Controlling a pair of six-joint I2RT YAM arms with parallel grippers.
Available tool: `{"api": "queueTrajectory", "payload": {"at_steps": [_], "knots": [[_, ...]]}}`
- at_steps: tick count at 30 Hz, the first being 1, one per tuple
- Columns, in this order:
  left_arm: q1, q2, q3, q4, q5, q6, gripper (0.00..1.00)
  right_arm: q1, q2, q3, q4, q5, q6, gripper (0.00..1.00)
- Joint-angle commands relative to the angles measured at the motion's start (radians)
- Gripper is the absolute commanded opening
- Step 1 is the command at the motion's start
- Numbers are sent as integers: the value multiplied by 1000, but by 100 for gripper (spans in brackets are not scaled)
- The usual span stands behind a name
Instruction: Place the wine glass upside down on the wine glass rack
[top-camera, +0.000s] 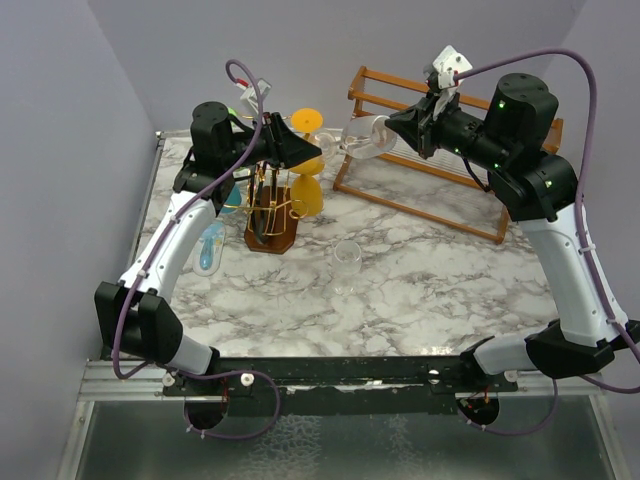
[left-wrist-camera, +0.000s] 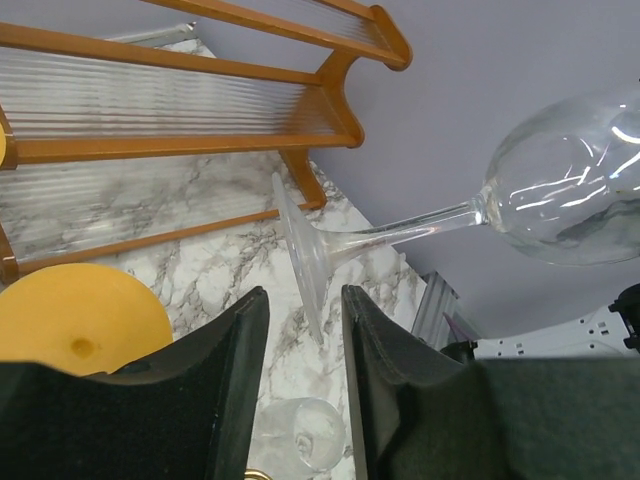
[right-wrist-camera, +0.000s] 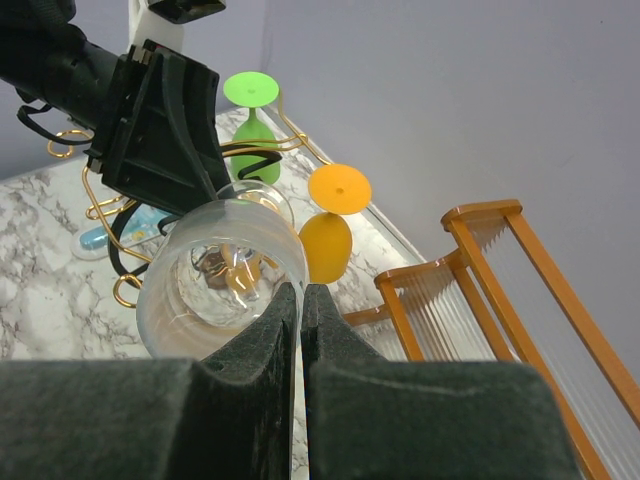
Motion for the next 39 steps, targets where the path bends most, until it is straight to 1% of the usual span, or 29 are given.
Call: {"api": "queueTrajectory", "payload": {"at_steps": [1, 6, 10, 13, 16, 17, 19, 21, 23, 26, 31, 33, 35, 36, 37, 38, 39], "knots": [[3, 8, -13, 71, 60, -33, 34, 1, -31, 25, 72, -33, 14, 2], [3, 11, -14, 86, 76, -45, 20, 1, -32, 13, 75, -31, 8, 2], [3, 10, -16, 96, 78, -49, 12, 1, -34, -1, 79, -36, 5, 2], [3, 6, -14, 93, 74, -39, 0, 1, -39, -14, 81, -25, -6, 2], [7, -3, -14, 84, 65, -32, 0, 0, -47, -31, 84, -12, -16, 2], [8, -6, -12, 77, 62, -28, 0, 0, -49, -32, 83, -8, -20, 4], [13, -11, -5, 54, 52, -12, 0, 1, -50, -36, 77, 0, -31, 12], [21, -18, 3, 28, 30, 8, 0, 0, -56, -44, 72, -1, -41, 24], [34, -25, 8, 5, 10, 22, 0, 1, -65, -57, 73, 0, -44, 42], [56, -34, 33, -52, -17, 77, 0, 1, -74, -57, 64, 3, -55, 57], [70, -64, 102, -187, -105, 237, 0, 1, -100, -85, 68, 41, -82, 66], [72, -82, 134, -247, -162, 333, 0, 0, -114, -109, 74, 73, -109, 68], [70, -93, 177, -330, -217, 474, 0, 1, -128, -162, 99, 116, -154, 71], [70, -95, 210, -396, -235, 529, 0, 0, -131, -200, 116, 142, -185, 80], [70, -97, 226, -445, -257, 582, 0, 1, -132, -235, 132, 169, -206, 86], [71, -100, 254, -487, -276, 625, 0, 1, -132, -269, 145, 186, -226, 91], [70, -108, 273, -527, -290, 675, 0, 1, -133, -303, 158, 197, -242, 93]]}}
